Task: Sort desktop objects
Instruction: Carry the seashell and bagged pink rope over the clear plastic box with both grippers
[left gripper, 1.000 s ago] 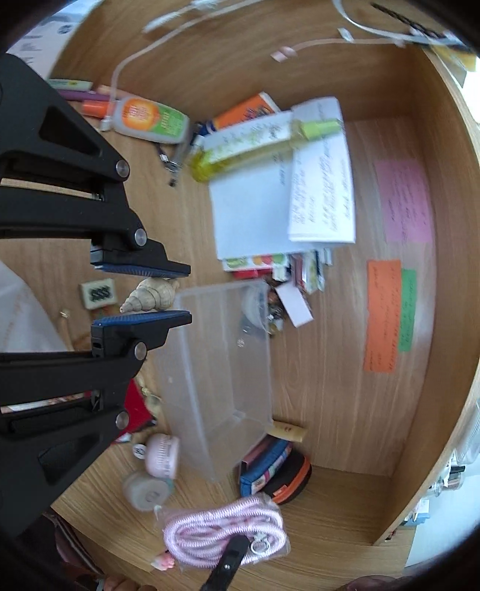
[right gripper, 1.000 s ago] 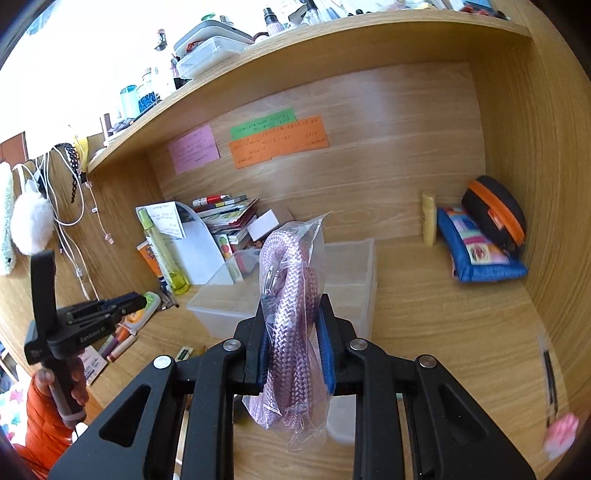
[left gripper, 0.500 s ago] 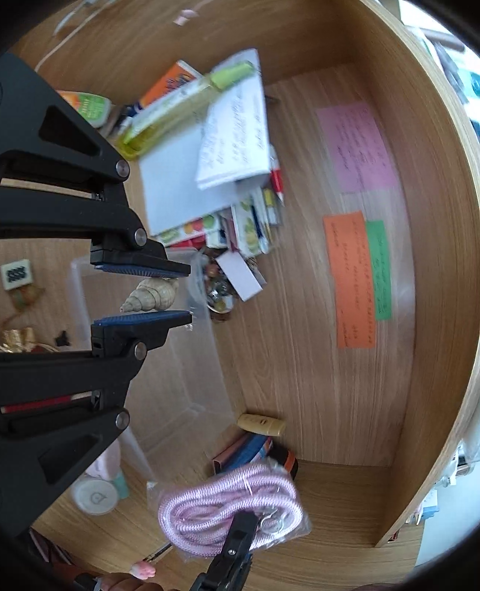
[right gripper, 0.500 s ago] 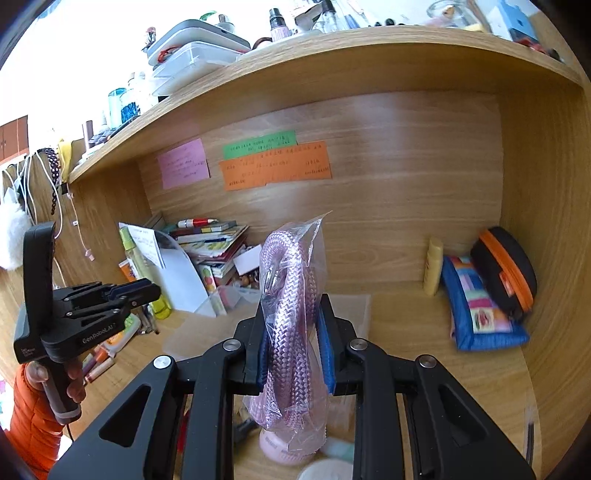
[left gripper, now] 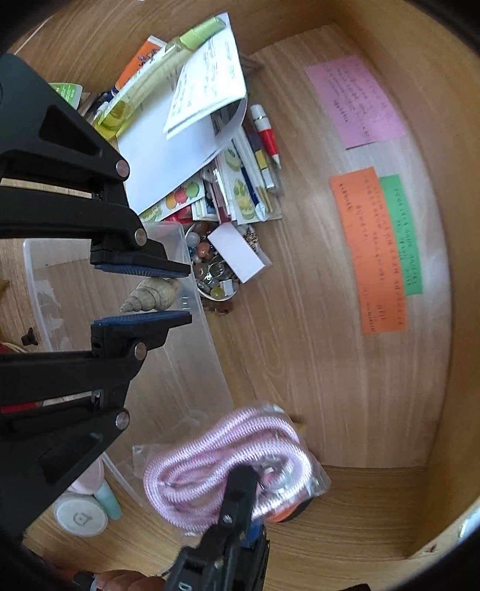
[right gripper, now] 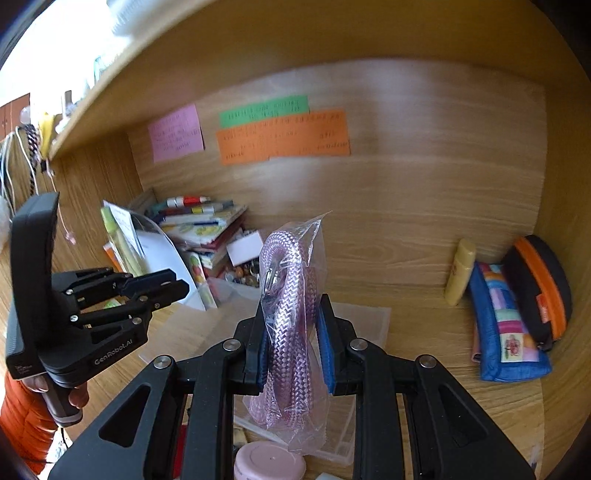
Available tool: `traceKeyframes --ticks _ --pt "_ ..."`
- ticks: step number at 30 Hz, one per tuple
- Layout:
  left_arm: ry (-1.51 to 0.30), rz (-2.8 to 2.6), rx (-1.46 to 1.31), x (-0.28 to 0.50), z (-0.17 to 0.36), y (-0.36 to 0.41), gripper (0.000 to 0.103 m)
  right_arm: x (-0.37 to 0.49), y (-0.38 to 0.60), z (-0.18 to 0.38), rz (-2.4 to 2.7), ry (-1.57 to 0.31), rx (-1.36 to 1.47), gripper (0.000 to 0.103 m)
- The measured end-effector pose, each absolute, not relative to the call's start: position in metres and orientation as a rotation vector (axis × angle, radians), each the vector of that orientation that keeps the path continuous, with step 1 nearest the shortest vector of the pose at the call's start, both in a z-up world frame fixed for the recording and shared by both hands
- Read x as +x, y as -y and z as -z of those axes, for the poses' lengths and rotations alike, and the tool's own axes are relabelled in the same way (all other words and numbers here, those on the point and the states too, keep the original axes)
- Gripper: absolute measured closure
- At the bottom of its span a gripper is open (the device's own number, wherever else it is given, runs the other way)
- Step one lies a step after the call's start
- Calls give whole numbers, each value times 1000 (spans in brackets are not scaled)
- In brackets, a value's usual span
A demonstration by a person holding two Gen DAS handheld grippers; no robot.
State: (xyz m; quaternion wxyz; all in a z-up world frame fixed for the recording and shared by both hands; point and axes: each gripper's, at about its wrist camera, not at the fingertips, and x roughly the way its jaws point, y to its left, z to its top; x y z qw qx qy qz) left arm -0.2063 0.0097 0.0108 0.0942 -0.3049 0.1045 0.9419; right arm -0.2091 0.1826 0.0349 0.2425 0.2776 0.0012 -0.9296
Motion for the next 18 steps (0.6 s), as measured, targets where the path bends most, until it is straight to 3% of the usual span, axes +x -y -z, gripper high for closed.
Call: traceKeyframes --ticks 18 --pt "-357 -2667 -1128 -251 44 -17 86 -250 -152 28 2423 -114 973 83"
